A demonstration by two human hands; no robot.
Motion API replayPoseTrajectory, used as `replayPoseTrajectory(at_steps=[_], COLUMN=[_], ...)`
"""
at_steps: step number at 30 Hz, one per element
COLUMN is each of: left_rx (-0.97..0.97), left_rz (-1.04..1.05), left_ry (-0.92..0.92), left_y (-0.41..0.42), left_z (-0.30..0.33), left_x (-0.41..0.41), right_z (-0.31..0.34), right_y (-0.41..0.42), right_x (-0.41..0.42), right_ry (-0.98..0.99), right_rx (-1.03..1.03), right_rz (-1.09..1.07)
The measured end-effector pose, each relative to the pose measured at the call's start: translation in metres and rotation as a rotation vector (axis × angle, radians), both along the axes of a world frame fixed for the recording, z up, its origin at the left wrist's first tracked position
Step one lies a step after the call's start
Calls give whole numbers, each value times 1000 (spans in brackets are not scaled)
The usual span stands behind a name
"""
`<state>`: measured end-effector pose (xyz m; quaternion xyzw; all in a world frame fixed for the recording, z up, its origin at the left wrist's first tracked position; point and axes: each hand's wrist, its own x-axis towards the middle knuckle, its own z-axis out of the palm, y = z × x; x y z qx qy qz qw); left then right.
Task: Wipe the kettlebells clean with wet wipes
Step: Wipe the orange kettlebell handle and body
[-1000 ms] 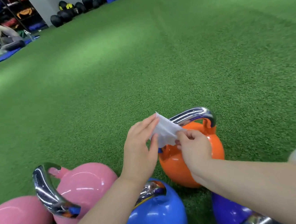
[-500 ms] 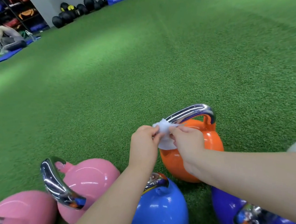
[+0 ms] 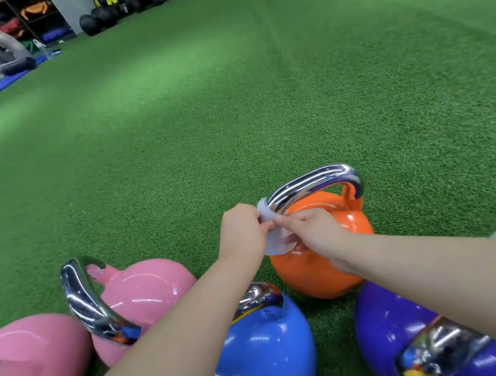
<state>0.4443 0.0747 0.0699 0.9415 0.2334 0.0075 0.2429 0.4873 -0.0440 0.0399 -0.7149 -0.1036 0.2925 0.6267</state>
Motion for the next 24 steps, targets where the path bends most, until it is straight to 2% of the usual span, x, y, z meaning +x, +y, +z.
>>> replayPoseTrajectory(at_steps=[3,7,13,16,18,22,24], left_rx=[-306,-457,-401,-290,-286,-441,-428], left_rz=[144,205,-70,-175,-195,-131,-124], left_ry=[59,187,205,188,170,156,125], left_y=[9,16,33,38,35,29,28], left_z=[-12,-23,-37,-52,-59,-68,-64], left_x=[4,13,13,14,10,5,5], right_z=[-2,-10,-18,-20,-21,-21,-20], right_y=[-3,-7,-10,-11,-12,-13,-12], right_x=[4,12,25,26,27,26,24], right_ry=[-17,-8,-29,7,20,21,39], right_rx=[-86,-274,-356,-336,-326,-302,-280], right_rz=[175,353,430,445,457,460,436])
